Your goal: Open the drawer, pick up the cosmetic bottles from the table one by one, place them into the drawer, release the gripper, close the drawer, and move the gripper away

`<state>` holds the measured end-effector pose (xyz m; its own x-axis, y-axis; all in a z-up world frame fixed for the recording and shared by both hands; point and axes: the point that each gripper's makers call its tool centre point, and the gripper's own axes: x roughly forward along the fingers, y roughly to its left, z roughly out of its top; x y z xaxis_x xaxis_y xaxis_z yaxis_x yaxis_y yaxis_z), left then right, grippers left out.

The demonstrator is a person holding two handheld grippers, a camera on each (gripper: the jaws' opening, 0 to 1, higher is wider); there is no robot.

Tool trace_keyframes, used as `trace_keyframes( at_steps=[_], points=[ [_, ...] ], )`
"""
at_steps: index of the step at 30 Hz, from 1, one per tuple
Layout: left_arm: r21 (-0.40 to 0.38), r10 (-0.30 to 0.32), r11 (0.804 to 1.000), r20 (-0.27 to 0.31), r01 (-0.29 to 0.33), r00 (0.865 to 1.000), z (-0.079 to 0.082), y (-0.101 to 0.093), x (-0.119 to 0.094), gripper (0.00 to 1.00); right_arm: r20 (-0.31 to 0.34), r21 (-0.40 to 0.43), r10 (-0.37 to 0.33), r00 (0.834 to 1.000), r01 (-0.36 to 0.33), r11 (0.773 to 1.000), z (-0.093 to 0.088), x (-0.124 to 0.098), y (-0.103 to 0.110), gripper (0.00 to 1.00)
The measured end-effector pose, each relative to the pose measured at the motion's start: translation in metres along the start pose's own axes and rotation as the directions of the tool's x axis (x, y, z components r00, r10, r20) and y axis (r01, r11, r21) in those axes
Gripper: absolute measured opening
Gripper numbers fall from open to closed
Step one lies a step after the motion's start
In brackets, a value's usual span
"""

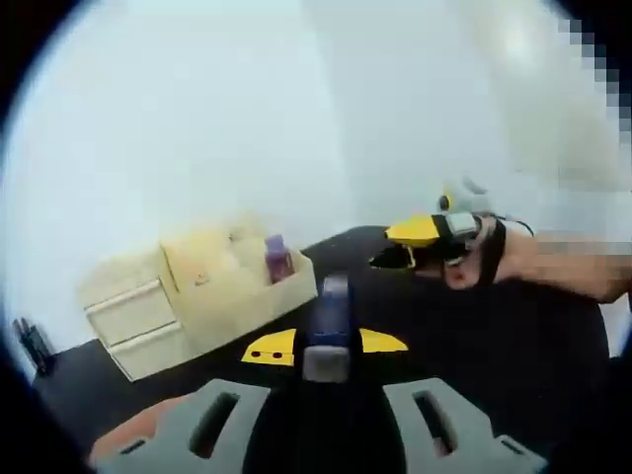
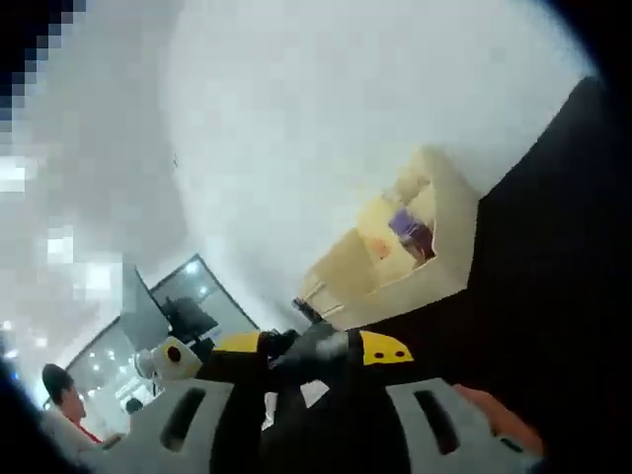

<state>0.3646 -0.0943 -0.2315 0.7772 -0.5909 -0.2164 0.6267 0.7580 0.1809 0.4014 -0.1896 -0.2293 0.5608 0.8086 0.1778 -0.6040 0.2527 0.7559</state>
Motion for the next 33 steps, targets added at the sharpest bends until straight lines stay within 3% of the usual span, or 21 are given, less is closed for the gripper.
trace_keyframes(
  at_steps=[2,5,8,9,10,11,12,13,15,16,17,18,20,21,22,25,28,29,30,32,33],
  points=[
    [0.006,-0.006,1.0,-0.001,0.006,1.0,0.001,-0.005,0.003,0.15,-0.06,0.111,-0.047,0.997,0.053,0.992,-0.013,0.003,-0.008,0.32],
    [0.02,-0.013,1.0,-0.017,0.013,1.0,-0.006,-0.008,0.007,0.15,-0.029,0.005,-0.051,0.998,0.051,0.999,-0.007,0.004,-0.008,0.29],
    [0.024,-0.015,1.0,-0.026,0.015,1.0,-0.007,-0.006,0.004,0.15,-0.05,0.008,-0.06,0.997,0.06,0.998,-0.012,0.003,-0.008,0.29],
    [0.02,-0.017,1.0,-0.027,0.018,0.999,-0.008,-0.007,0.004,0.15,-0.091,0.028,-0.102,0.991,0.105,0.994,-0.02,0.003,-0.015,0.29],
    [0.02,-0.018,1.0,-0.029,0.019,0.999,-0.008,-0.007,0.004,0.15,-0.155,0.097,-0.146,0.977,0.162,0.982,-0.033,0.001,-0.02,0.29],
    [0.023,-0.014,1.0,-0.028,0.014,1.0,-0.009,-0.007,0.004,0.15,-0.272,0.215,-0.147,0.951,0.209,0.954,-0.054,-0.001,-0.021,0.29],
    [0.02,-0.013,1.0,-0.025,0.014,1.0,-0.008,-0.006,0.004,0.15,-0.303,0.285,-0.08,0.95,0.17,0.943,-0.064,0.002,-0.014,0.29],
    [0.02,-0.012,1.0,-0.024,0.012,1.0,-0.007,-0.006,0.005,0.15,-0.36,0.38,-0.022,0.933,0.168,0.909,-0.079,0.005,-0.006,0.3],
    [0.015,-0.008,1.0,-0.019,0.008,1.0,-0.006,-0.006,0.006,0.15,-0.348,0.324,-0.062,0.935,0.182,0.929,-0.079,0.008,-0.009,0.32],
    [0.015,-0.003,1.0,-0.016,0.003,1.0,-0.005,-0.006,0.006,0.15,-0.354,0.361,-0.038,0.935,0.174,0.916,-0.08,0.006,-0.002,0.31],
    [0.015,-0.001,1.0,-0.015,0.001,1.0,-0.005,-0.006,0.007,0.15,-0.347,0.458,0.041,0.937,0.132,0.879,-0.081,0.008,0.013,0.33],
    [0.018,0.002,1.0,-0.013,-0.002,1.0,-0.004,-0.006,0.007,0.15,-0.336,0.507,0.066,0.939,0.122,0.853,-0.082,0.01,0.017,0.34],
    [0.022,0.009,1.0,-0.011,-0.009,1.0,-0.003,-0.005,0.008,0.15,-0.321,0.515,0.044,0.946,0.135,0.847,-0.087,0.017,0.017,0.35],
    [0.023,0.012,1.0,-0.01,-0.012,1.0,-0.003,-0.005,0.008,0.15,-0.325,0.548,0.085,0.942,0.114,0.829,-0.094,0.02,0.026,0.38],
    [0.024,0.014,1.0,-0.009,-0.014,1.0,-0.002,-0.005,0.008,0.15,-0.307,0.58,0.106,0.946,0.098,0.808,-0.095,0.025,0.03,0.49],
    [0.023,0.019,1.0,-0.008,-0.019,1.0,-0.002,-0.003,0.009,0.15,-0.26,0.631,0.08,0.962,0.107,0.768,-0.097,0.032,0.027,0.61],
    [0.018,0.018,1.0,-0.006,-0.018,1.0,-0.001,-0.004,0.009,0.15,-0.187,0.65,0.005,0.982,0.12,0.751,-0.09,0.038,0.014,0.62],
    [0.018,0.018,1.0,-0.005,-0.017,1.0,0.0,-0.004,0.009,0.15,-0.136,0.676,-0.006,0.991,0.097,0.731,-0.083,0.039,0.01,0.6],
    [0.015,0.015,1.0,-0.004,-0.015,1.0,0.0,-0.005,0.009,0.15,-0.116,0.711,-0.016,0.993,0.094,0.697,-0.079,0.039,0.006,0.6],
    [0.008,0.005,1.0,0.003,-0.005,1.0,0.003,-0.009,0.008,0.15,-0.092,0.746,0.001,0.996,0.068,0.662,-0.076,0.04,0.005,0.6],
    [0.032,0.017,0.999,-0.002,-0.017,1.0,0.003,-0.008,0.009,0.15,-0.088,0.748,-0.004,0.996,0.068,0.66,-0.076,0.039,0.002,0.6]
  ],
)
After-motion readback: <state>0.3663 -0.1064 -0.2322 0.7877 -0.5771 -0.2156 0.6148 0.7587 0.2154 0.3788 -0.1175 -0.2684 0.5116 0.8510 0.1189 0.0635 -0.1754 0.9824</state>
